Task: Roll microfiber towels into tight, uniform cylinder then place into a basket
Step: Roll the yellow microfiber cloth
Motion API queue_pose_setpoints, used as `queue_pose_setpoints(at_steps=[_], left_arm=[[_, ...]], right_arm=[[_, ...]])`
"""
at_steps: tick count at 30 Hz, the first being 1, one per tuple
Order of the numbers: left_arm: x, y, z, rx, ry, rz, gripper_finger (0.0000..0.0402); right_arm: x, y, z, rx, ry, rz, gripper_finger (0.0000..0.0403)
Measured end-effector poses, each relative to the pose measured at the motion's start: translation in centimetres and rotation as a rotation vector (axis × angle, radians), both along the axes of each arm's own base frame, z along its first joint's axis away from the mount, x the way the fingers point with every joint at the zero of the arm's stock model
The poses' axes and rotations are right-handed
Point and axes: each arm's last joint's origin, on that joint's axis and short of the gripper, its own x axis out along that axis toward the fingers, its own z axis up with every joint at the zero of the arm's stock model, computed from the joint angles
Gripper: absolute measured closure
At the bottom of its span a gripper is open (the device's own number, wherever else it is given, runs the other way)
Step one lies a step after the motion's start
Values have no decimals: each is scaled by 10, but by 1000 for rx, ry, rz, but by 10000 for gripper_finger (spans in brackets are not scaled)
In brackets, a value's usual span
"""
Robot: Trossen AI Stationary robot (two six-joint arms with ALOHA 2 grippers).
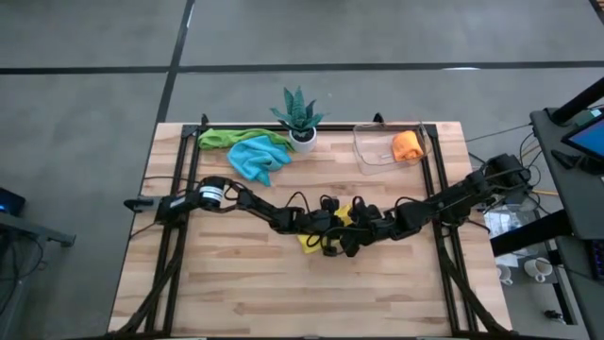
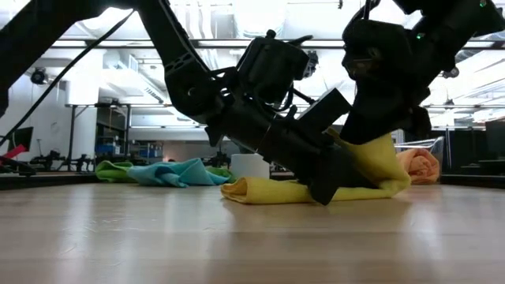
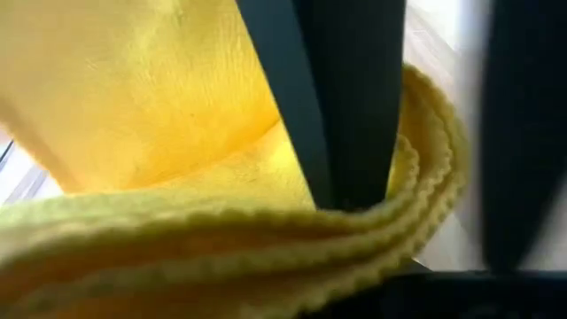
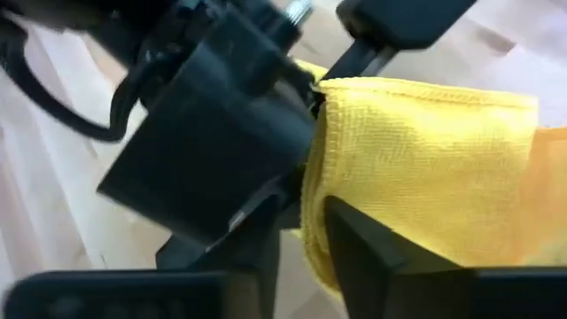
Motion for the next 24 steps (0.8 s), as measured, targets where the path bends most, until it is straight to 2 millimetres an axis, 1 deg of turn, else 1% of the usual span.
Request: queue_pose_setpoints(at_steps=[5, 9, 12, 20, 24], left_arm=[[0, 0, 0, 1, 0, 0, 402], [0, 0, 0, 1, 0, 0, 402], [0, 0, 0, 1, 0, 0, 402], [0, 0, 0, 1, 1, 0, 402], [0, 0, 0, 1, 1, 0, 402]], right_arm=[[1, 3, 1, 4, 15, 54, 250], [1, 4, 2, 0, 9, 90, 221], [3, 7, 4, 3, -15, 138, 212], [6, 14, 8, -18, -76, 229, 214], [4, 14, 6, -29, -40, 227, 214]])
